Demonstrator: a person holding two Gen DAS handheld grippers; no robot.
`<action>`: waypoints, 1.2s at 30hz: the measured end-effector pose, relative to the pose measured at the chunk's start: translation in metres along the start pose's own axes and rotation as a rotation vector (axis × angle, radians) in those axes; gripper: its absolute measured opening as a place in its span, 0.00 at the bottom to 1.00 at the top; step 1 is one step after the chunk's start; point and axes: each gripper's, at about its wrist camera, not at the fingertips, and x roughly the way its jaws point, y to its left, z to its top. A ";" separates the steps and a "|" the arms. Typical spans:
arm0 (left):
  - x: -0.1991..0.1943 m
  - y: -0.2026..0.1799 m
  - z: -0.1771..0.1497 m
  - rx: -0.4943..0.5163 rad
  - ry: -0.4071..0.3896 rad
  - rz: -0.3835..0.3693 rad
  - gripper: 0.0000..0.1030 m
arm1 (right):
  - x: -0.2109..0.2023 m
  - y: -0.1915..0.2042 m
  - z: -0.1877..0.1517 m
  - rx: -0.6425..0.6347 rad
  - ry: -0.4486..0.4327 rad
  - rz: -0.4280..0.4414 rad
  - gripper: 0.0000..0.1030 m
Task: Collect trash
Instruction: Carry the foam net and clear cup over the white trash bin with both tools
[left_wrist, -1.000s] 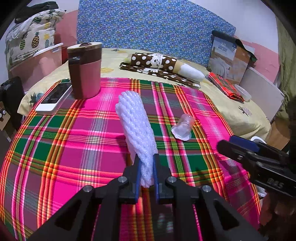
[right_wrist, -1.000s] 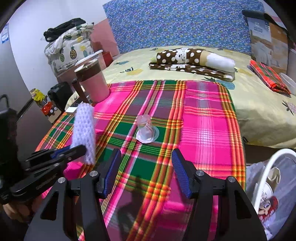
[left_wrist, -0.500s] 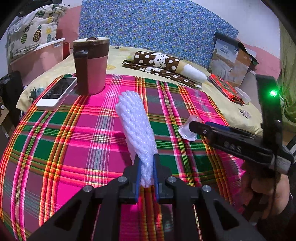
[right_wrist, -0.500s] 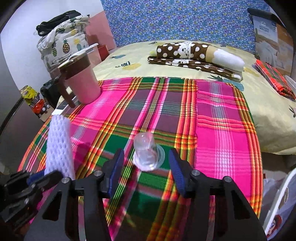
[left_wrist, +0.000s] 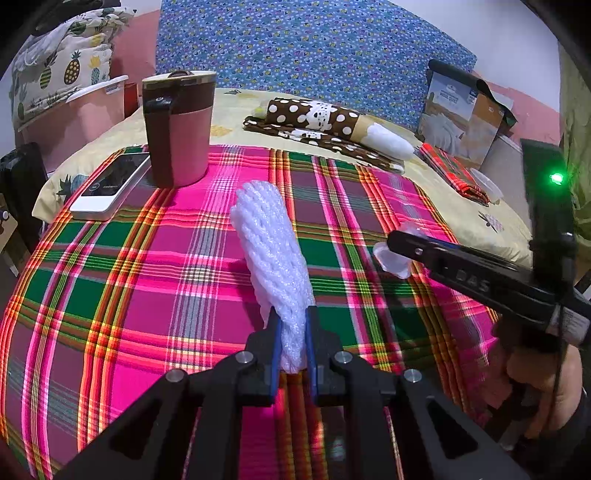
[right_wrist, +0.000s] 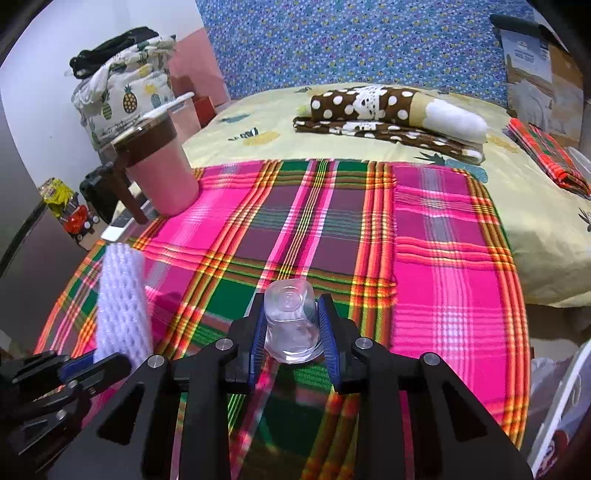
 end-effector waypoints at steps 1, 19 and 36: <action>-0.001 -0.002 -0.001 0.003 -0.001 -0.001 0.12 | -0.005 0.000 -0.002 0.003 -0.006 0.003 0.29; -0.035 -0.053 -0.023 0.080 -0.011 -0.056 0.12 | -0.080 -0.008 -0.037 0.032 -0.092 0.018 0.29; -0.053 -0.114 -0.038 0.175 -0.004 -0.151 0.12 | -0.122 -0.037 -0.069 0.098 -0.134 -0.048 0.29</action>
